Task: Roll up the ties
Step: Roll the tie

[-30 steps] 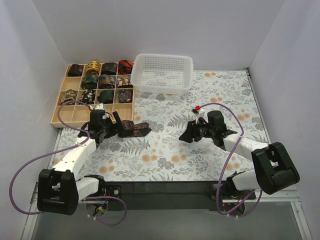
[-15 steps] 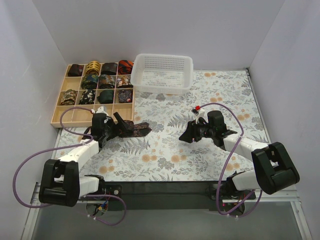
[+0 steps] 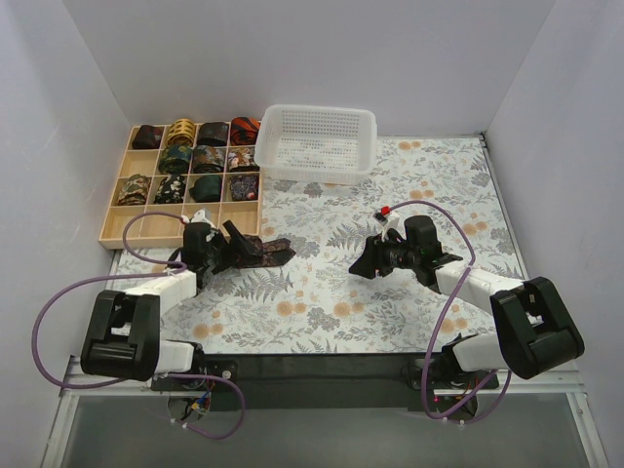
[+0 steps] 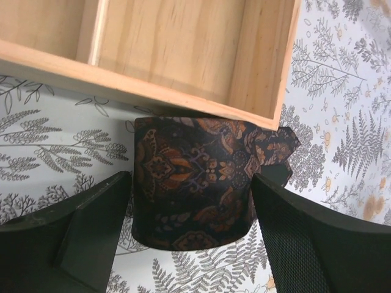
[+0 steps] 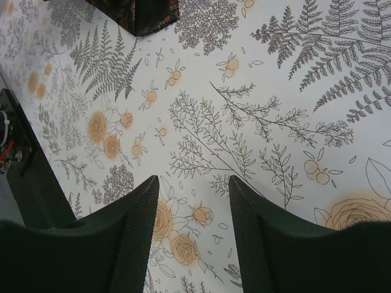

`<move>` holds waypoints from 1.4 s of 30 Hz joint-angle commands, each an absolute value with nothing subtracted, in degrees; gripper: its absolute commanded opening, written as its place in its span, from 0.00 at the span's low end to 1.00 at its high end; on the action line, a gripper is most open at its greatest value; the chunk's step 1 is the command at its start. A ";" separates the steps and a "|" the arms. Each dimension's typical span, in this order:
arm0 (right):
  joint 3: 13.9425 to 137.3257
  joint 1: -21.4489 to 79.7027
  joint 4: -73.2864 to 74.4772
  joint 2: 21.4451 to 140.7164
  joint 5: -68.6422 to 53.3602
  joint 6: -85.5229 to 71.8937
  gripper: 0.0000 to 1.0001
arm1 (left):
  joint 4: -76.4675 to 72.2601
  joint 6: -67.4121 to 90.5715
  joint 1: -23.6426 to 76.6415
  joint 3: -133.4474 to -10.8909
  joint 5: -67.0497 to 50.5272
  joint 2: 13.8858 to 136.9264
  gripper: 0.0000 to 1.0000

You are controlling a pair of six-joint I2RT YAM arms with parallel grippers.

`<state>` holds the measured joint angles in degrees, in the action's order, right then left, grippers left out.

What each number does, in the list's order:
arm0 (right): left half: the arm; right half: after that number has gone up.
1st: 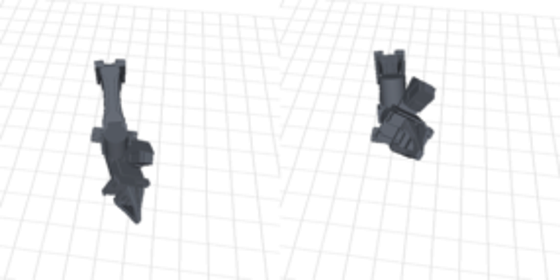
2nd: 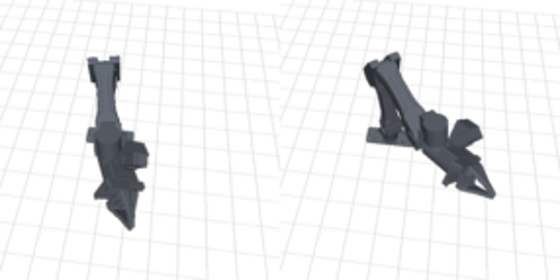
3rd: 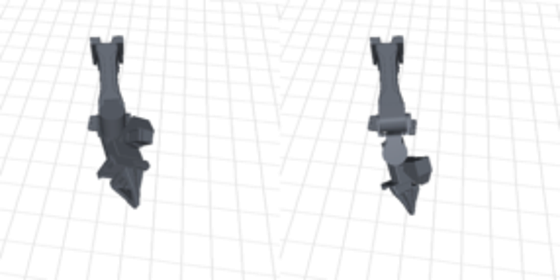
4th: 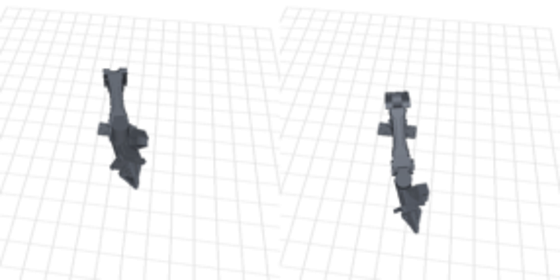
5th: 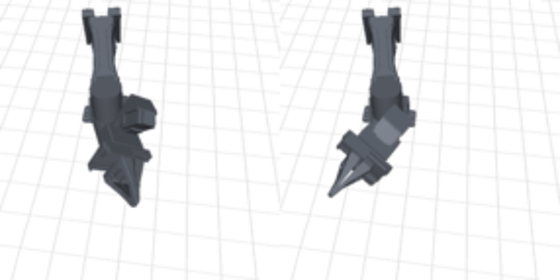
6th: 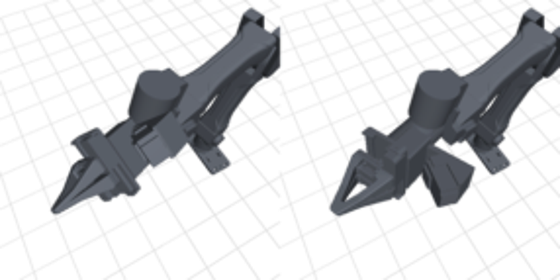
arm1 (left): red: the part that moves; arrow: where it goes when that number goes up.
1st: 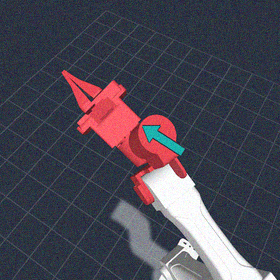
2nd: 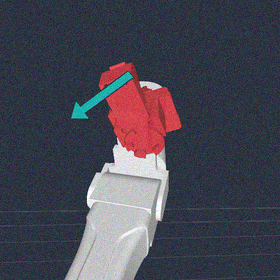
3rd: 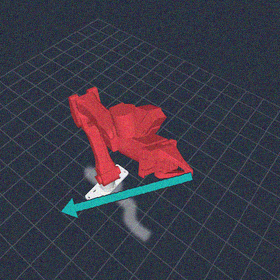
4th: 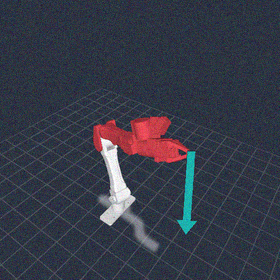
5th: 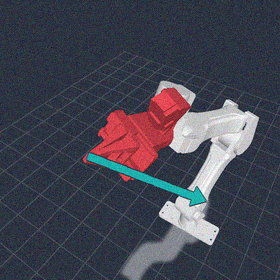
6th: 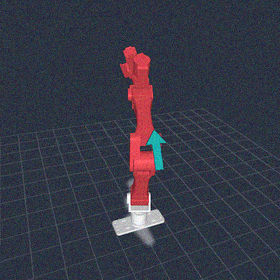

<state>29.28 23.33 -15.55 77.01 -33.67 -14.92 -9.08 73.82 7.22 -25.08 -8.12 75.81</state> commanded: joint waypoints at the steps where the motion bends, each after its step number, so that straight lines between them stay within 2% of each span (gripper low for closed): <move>1: 29.97 23.55 -18.02 77.34 -34.72 -14.94 0.48 | -10.28 74.44 6.86 -23.55 -9.05 78.04 0.73; 8: 29.88 23.64 -18.11 77.26 -34.63 -14.94 0.48 | -12.74 75.41 7.38 -24.26 -10.28 81.74 0.66; 12: 29.88 23.55 -18.11 77.08 -34.54 -15.03 0.48 | -11.96 74.97 8.00 -24.43 -9.94 80.60 0.56; 14: 29.79 23.55 -18.11 77.08 -34.54 -14.94 0.48 | -10.03 74.01 8.35 -24.43 -8.36 78.41 0.46; 21: 29.88 23.64 -18.11 76.91 -34.63 -15.03 0.48 | -2.65 68.83 12.55 -26.62 -0.11 72.25 0.41; 27: 29.79 23.55 -18.02 76.47 -34.45 -15.03 0.48 | 10.79 62.24 22.48 -35.48 20.52 74.25 0.40; 32: 29.88 23.64 -18.02 76.64 -34.63 -15.03 0.48 | 24.94 61.00 28.64 -44.72 35.83 81.55 0.48; 37: 29.97 23.55 -18.02 76.73 -34.63 -15.03 0.48 | 34.44 61.96 34.80 -53.60 45.51 91.47 0.53; 42: 29.97 23.64 -18.02 76.82 -34.45 -14.94 0.48 | 41.21 63.02 40.42 -62.21 50.44 98.95 0.62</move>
